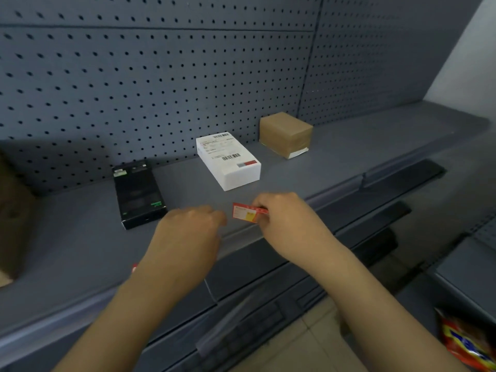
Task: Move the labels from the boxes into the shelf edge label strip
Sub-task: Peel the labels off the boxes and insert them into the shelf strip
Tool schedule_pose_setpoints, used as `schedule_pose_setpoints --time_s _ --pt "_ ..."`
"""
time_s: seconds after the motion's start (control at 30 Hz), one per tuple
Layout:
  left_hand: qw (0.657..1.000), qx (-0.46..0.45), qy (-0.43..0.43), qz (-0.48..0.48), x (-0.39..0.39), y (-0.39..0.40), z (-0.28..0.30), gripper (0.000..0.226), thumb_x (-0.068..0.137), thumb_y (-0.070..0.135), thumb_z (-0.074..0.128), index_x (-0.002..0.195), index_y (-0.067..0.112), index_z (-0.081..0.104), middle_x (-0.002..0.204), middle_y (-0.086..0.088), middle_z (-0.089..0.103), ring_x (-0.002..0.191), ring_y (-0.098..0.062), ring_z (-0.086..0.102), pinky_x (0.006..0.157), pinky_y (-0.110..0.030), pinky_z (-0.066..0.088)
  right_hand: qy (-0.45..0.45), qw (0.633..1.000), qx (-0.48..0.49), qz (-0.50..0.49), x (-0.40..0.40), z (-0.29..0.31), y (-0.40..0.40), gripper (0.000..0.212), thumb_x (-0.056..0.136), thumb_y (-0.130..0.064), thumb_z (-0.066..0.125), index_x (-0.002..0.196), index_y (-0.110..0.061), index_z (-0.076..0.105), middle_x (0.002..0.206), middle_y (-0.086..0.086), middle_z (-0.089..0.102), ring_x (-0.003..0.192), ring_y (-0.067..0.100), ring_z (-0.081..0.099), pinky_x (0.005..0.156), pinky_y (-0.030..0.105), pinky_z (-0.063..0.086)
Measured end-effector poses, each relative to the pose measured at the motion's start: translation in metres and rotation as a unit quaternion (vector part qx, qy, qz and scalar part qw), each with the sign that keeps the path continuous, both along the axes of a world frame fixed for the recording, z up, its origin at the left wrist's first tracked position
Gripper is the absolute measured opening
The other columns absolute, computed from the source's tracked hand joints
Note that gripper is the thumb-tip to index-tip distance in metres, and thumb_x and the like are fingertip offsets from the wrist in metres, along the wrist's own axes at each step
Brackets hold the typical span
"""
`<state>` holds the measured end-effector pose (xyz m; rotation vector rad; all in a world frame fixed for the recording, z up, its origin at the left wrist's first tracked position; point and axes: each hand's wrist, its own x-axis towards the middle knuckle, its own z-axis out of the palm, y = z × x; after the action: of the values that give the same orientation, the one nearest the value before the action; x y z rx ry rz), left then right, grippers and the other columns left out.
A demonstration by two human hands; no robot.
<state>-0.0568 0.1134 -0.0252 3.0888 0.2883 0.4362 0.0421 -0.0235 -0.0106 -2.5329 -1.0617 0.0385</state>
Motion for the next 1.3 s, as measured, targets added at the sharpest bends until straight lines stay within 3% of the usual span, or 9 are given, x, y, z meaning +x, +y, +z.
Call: schedule_pose_setpoints --time_s 0.13,0.37,0.5,0.63,0.73,0.8,0.97,1.1,1.3 --pt "0.999 0.011 0.037 0.005 0.030 -0.002 -0.024 0.016 0.065 0.014 0.075 0.077 0.021 0.068 0.074 -0.002 0.070 0.067 -0.030 0.067 0.056 -0.036 0.053 0.020 1.000 -0.009 -0.002 0.030 -0.011 -0.008 0.014 0.089 -0.010 0.054 0.098 -0.014 0.064 0.092 0.009 0.066 0.079 0.028 0.061 0.071 0.043 0.055" --pt "0.997 0.052 0.061 -0.012 0.069 -0.014 -0.027 0.032 0.035 0.019 0.087 0.056 0.026 0.064 0.050 0.004 0.062 0.038 -0.016 0.058 0.033 -0.022 0.041 0.078 0.997 0.014 0.021 0.079 -0.014 -0.007 0.015 0.089 -0.015 0.058 0.101 -0.020 0.066 0.099 0.004 0.070 0.085 0.021 0.063 0.075 0.040 0.056" --pt "0.998 0.033 0.061 0.002 0.082 -0.021 -0.031 0.030 0.043 0.015 0.084 0.065 0.024 0.066 0.056 0.003 0.064 0.043 -0.020 0.061 0.038 -0.025 0.045 0.094 0.994 0.022 0.049 0.095 -0.019 -0.010 0.015 0.089 -0.014 0.058 0.101 -0.020 0.066 0.100 0.003 0.069 0.085 0.018 0.063 0.074 0.035 0.054" --pt "0.997 0.017 0.054 0.056 0.086 -0.036 -0.033 0.021 0.077 0.017 0.065 0.097 0.025 0.064 0.091 0.003 0.067 0.080 -0.023 0.067 0.065 -0.032 0.051 0.097 0.991 0.030 0.090 0.110 -0.025 -0.017 0.015 0.087 -0.014 0.061 0.099 -0.019 0.068 0.096 0.003 0.071 0.081 0.018 0.063 0.067 0.028 0.049" --pt "0.994 0.012 0.054 0.095 0.088 -0.057 -0.028 0.028 0.052 0.008 0.081 0.069 0.022 0.065 0.067 -0.001 0.060 0.051 -0.025 0.061 0.040 -0.029 0.046 0.101 0.986 0.067 0.117 0.119 -0.030 -0.028 0.011 0.087 -0.017 0.063 0.097 -0.019 0.067 0.091 0.003 0.072 0.079 0.019 0.064 0.069 0.036 0.053" --pt "0.991 0.020 0.040 0.126 0.091 -0.069 -0.028 0.029 0.046 0.006 0.083 0.061 0.021 0.063 0.061 -0.001 0.058 0.043 -0.025 0.057 0.034 -0.027 0.043 0.106 0.981 0.096 0.131 0.126 -0.033 -0.037 0.009 0.087 -0.017 0.062 0.095 -0.019 0.066 0.088 0.002 0.072 0.076 0.018 0.064 0.068 0.036 0.054" --pt "0.981 -0.021 0.054 0.183 0.094 -0.093 -0.041 0.015 0.069 0.011 0.073 0.082 0.019 0.070 0.083 -0.002 0.068 0.071 -0.030 0.068 0.055 -0.035 0.054 0.133 0.969 0.118 0.170 0.137 -0.039 -0.049 0.011 0.086 -0.011 0.061 0.095 -0.016 0.065 0.088 0.003 0.073 0.077 0.018 0.067 0.071 0.039 0.055" --pt "0.975 -0.025 0.077 0.209 0.092 -0.097 -0.055 0.030 0.046 0.006 0.083 0.068 0.021 0.070 0.068 -0.001 0.068 0.055 -0.027 0.067 0.042 -0.032 0.051 0.145 0.957 0.119 0.224 0.135 -0.040 -0.047 0.011 0.085 -0.010 0.064 0.095 -0.014 0.065 0.091 0.002 0.071 0.080 0.015 0.065 0.075 0.041 0.056" --pt "0.978 -0.045 0.039 0.198 0.086 -0.094 -0.064 0.039 0.049 0.000 0.079 0.083 0.017 0.070 0.080 -0.005 0.067 0.063 -0.030 0.066 0.051 -0.035 0.054 0.135 0.950 0.149 0.238 0.131 -0.043 -0.037 0.011 0.086 -0.011 0.064 0.096 -0.016 0.066 0.088 -0.004 0.063 0.080 0.010 0.061 0.071 0.023 0.052"
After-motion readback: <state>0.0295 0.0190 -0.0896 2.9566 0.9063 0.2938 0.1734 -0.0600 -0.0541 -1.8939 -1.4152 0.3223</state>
